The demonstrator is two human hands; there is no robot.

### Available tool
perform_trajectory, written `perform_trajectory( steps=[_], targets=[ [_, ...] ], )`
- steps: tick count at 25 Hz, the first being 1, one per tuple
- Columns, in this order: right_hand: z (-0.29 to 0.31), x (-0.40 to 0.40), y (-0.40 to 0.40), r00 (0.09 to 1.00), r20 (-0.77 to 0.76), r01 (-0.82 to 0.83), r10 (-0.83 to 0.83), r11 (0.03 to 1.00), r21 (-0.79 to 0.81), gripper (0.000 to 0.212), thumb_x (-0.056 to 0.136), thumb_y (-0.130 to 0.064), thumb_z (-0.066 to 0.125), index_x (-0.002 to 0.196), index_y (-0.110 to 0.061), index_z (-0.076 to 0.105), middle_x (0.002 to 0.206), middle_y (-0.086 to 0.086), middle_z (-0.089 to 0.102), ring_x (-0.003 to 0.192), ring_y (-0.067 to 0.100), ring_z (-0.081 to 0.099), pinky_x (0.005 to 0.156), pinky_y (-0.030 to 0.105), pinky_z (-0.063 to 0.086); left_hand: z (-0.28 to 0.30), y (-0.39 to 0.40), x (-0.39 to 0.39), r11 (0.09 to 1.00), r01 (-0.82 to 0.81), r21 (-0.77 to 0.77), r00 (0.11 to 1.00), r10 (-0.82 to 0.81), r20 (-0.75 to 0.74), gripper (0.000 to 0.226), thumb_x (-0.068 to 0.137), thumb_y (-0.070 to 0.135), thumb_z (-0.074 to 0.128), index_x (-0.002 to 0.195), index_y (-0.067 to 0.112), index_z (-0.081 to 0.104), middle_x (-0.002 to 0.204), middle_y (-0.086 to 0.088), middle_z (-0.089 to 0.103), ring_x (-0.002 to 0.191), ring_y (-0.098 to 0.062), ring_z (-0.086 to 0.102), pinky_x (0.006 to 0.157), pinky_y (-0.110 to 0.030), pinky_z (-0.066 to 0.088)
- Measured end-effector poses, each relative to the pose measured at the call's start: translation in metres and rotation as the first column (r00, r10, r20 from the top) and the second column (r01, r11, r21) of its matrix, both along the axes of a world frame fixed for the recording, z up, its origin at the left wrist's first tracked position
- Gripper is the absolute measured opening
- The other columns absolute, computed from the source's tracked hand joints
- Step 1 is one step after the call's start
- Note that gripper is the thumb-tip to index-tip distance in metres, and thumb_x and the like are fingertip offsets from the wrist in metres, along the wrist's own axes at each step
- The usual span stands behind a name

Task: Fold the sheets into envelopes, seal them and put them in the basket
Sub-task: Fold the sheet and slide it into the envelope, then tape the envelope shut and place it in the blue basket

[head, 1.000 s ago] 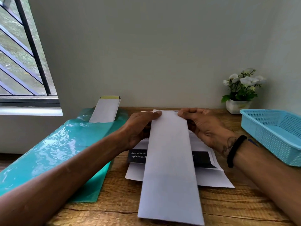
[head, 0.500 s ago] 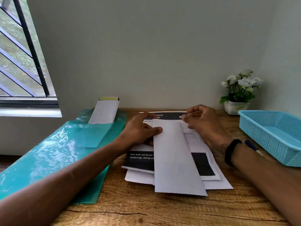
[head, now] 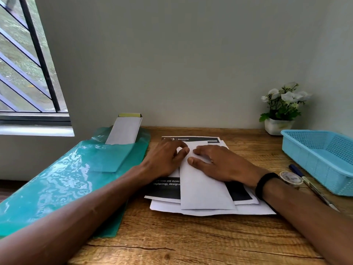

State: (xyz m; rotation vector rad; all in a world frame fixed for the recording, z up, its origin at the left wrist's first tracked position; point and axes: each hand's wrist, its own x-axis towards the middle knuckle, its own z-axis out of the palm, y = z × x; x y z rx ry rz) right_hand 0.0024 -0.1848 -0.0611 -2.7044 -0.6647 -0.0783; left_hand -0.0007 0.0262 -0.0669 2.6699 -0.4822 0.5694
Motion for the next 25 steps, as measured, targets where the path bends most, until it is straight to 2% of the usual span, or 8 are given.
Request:
perform_trajectory(
  steps=[4, 7, 9, 12, 17, 22, 24, 25],
  targets=[
    [-0.002, 0.005, 0.004, 0.999, 0.035, 0.005, -0.001, 0.994, -0.109, 0.069, 0.102, -0.064, 0.033, 0.159, -0.024, 0.035, 0.166, -0.004, 0.036, 0.154, 0.017, 0.031, 0.125, 0.038, 0.026, 0.004, -0.010, -0.011, 0.978, -0.076, 0.195, 0.989, 0.098, -0.108, 0.045, 0.108, 0.048, 0.037, 0.143, 0.029, 0.059, 0.132, -0.011, 0.056, 0.122, -0.028, 0.058, 0.101, -0.039, 0.045],
    [0.001, 0.003, 0.005, 1.000, 0.028, -0.002, 0.006, 0.986, -0.164, 0.059, 0.109, -0.047, 0.029, 0.161, -0.019, 0.028, 0.168, 0.003, 0.031, 0.156, 0.021, 0.025, 0.126, 0.041, 0.021, 0.011, -0.021, -0.026, 0.962, -0.063, 0.266, 0.972, 0.119, -0.201, 0.053, 0.108, 0.050, 0.030, 0.146, 0.022, 0.054, 0.145, -0.013, 0.043, 0.135, -0.032, 0.044, 0.112, -0.041, 0.036],
    [0.005, 0.000, 0.005, 1.000, -0.021, -0.013, 0.009, 0.982, -0.190, 0.060, 0.111, -0.044, 0.027, 0.163, -0.017, 0.021, 0.172, 0.003, 0.022, 0.159, 0.021, 0.016, 0.128, 0.043, 0.015, 0.010, -0.024, -0.031, 0.954, -0.036, 0.296, 0.954, 0.121, -0.275, 0.062, 0.107, 0.057, 0.026, 0.153, 0.020, 0.044, 0.154, -0.010, 0.034, 0.144, -0.030, 0.029, 0.119, -0.046, 0.027],
    [0.005, -0.017, 0.002, 0.997, -0.079, -0.015, -0.005, 0.965, -0.260, 0.065, 0.109, -0.051, 0.018, 0.166, -0.022, 0.005, 0.174, -0.004, 0.000, 0.161, 0.016, -0.002, 0.130, 0.045, 0.002, 0.005, -0.027, -0.034, 0.913, -0.046, 0.404, 0.955, 0.158, -0.249, 0.066, 0.106, 0.054, 0.018, 0.162, 0.020, 0.027, 0.169, -0.004, 0.022, 0.152, -0.029, 0.019, 0.122, -0.051, 0.021],
    [-0.001, -0.069, -0.010, 0.989, -0.118, -0.123, 0.089, 0.936, -0.330, 0.072, 0.102, -0.067, 0.008, 0.163, -0.033, -0.012, 0.172, -0.012, -0.017, 0.157, 0.008, -0.018, 0.129, 0.047, -0.006, 0.007, -0.025, -0.033, 0.903, -0.001, 0.429, 0.942, 0.145, -0.302, 0.064, 0.110, 0.048, 0.020, 0.166, 0.018, 0.015, 0.174, -0.003, 0.014, 0.157, -0.029, 0.013, 0.126, -0.052, 0.015],
    [0.020, -0.119, -0.027, 0.974, -0.174, -0.193, 0.142, 0.925, -0.328, 0.063, 0.105, -0.064, 0.012, 0.160, -0.047, -0.012, 0.169, -0.021, -0.019, 0.154, 0.000, -0.021, 0.126, 0.037, -0.012, 0.009, -0.026, -0.035, 0.904, 0.001, 0.428, 0.943, 0.142, -0.302, 0.063, 0.110, 0.049, 0.021, 0.165, 0.018, 0.016, 0.173, -0.003, 0.015, 0.157, -0.028, 0.014, 0.126, -0.053, 0.015],
    [0.026, -0.144, -0.034, 0.979, -0.162, -0.168, 0.127, 0.948, -0.269, 0.063, 0.104, -0.066, 0.021, 0.161, -0.049, 0.000, 0.168, -0.027, -0.010, 0.151, -0.007, -0.013, 0.123, 0.029, -0.010, 0.007, -0.027, -0.036, 0.912, -0.012, 0.410, 0.946, 0.142, -0.290, 0.062, 0.110, 0.050, 0.021, 0.164, 0.020, 0.019, 0.173, -0.002, 0.017, 0.158, -0.028, 0.015, 0.126, -0.052, 0.015],
    [0.029, -0.155, -0.038, 0.988, -0.131, -0.108, 0.084, 0.976, -0.191, 0.062, 0.103, -0.067, 0.029, 0.160, -0.050, 0.012, 0.167, -0.031, 0.001, 0.150, -0.008, -0.003, 0.121, 0.027, -0.004, 0.007, -0.027, -0.036, 0.919, -0.020, 0.395, 0.948, 0.143, -0.285, 0.062, 0.110, 0.051, 0.021, 0.164, 0.020, 0.021, 0.172, -0.002, 0.018, 0.157, -0.027, 0.015, 0.127, -0.052, 0.015]
  ],
)
